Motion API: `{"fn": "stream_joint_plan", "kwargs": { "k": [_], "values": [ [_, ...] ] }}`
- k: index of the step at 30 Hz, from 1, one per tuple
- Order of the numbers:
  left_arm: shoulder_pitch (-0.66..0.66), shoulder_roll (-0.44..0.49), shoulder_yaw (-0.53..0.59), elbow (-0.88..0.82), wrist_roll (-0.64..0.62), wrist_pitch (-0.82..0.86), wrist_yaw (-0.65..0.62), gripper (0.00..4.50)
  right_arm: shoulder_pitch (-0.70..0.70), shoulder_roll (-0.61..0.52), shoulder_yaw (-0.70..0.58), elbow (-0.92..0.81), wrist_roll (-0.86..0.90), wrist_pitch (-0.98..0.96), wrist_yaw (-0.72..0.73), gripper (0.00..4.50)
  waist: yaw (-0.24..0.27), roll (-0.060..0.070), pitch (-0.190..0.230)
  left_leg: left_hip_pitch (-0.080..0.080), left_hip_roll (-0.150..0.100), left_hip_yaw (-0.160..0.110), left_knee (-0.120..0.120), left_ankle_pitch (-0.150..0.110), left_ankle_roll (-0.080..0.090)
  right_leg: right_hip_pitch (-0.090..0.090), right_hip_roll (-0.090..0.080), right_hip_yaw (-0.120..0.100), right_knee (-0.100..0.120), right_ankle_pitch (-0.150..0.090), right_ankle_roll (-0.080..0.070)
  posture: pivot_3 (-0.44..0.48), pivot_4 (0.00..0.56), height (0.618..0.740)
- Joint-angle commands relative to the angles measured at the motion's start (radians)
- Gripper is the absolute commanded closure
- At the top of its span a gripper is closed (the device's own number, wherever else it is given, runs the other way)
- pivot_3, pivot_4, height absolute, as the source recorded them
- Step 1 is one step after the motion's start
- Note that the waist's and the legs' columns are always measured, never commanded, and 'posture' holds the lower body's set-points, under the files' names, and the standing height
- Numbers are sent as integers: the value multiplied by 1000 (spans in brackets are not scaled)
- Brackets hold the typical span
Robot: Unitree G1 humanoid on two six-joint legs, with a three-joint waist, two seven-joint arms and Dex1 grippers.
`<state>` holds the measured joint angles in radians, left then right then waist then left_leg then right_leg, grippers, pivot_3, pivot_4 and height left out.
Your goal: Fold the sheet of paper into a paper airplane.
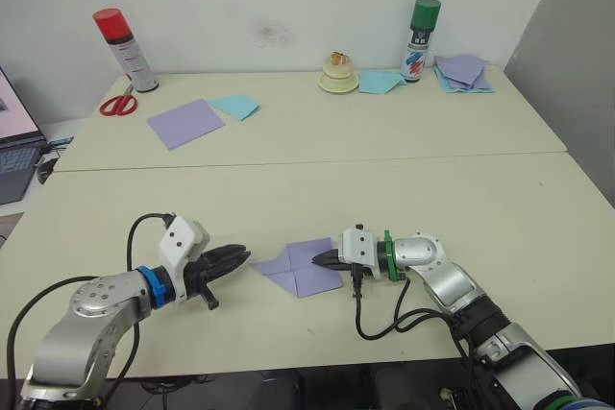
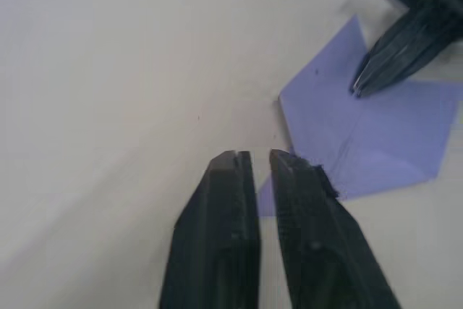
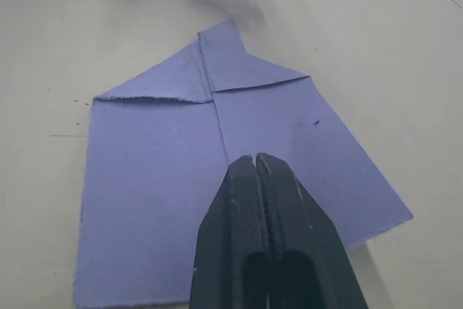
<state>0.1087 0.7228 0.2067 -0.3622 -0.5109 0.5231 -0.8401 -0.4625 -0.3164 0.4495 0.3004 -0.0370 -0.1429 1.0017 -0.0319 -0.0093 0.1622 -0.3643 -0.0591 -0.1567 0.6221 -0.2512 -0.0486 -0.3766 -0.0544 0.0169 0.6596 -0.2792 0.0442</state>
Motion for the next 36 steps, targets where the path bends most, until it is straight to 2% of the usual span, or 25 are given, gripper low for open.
{"fn": "stream_joint_plan", "kwargs": {
  "k": [1, 5, 8, 11, 16, 19, 25, 29, 36],
  "values": [
    [6, 14, 10, -58, -17, 18, 1, 2518, 7, -4, 3, 32, -15, 17, 2, 4500, 0, 0, 0, 0, 0, 0, 0, 0, 0, 0, 0, 0, 0, 0, 0, 0, 150, 740],
    [-12, -8, -50, -53, 47, -8, 34, 1248, 12, -6, 3, 29, -17, 17, 1, 4500, 0, 0, 0, 0, 0, 0, 0, 0, 0, 0, 0, 0, 0, 0, 0, 0, 150, 740],
    [-23, -25, -79, -51, 70, -22, 49, 1248, 14, -6, 2, 25, -18, 20, -2, 4500, 1, 0, 0, 0, 0, 0, 0, 0, 0, 0, 0, 0, 0, 0, 0, 0, 150, 740],
    [-26, -36, -84, -54, 62, -23, 48, 1872, 16, -7, 0, 19, -17, 24, -3, 4500, 1, 0, 0, 0, 0, 0, 0, 0, 0, 0, 0, 0, 0, 0, 0, 0, 150, 740],
    [-34, -41, -93, -59, 59, -17, 46, 3505, 17, -8, -1, 16, -18, 27, -4, 4500, 1, 0, 0, 0, 0, 0, 0, 0, -1, 0, 0, 0, 0, 0, -1, 0, 150, 740],
    [-53, -56, -134, -37, 86, -33, 49, 4465, 18, -8, 0, 13, -18, 29, -4, 4500, 1, 0, 0, 0, 0, 0, 0, 0, -1, 0, 0, 0, 0, 0, -1, 0, 150, 740],
    [-102, -93, -254, 44, 186, -70, 71, 4494, 15, -6, -1, 12, -19, 32, -6, 4500, 1, 0, 0, 0, 0, 0, 0, 0, -1, 0, 0, 0, 0, 0, -1, 0, 150, 740],
    [-90, -103, -311, 76, 223, -82, 64, 4494, 19, -9, -2, 4, -19, 37, -7, 4500, 1, 0, 0, 0, 0, 1, -1, 0, -1, -1, 0, 0, 0, 0, -1, 0, 150, 740],
    [-63, -103, -340, 124, 268, -122, 63, 4494, 40, -3, -15, -36, 15, 93, 1, 4500, 2, 0, 0, 0, 0, 0, -2, 0, -1, 0, 0, 0, 0, 0, 0, 0, 150, 740]
  ]
}}
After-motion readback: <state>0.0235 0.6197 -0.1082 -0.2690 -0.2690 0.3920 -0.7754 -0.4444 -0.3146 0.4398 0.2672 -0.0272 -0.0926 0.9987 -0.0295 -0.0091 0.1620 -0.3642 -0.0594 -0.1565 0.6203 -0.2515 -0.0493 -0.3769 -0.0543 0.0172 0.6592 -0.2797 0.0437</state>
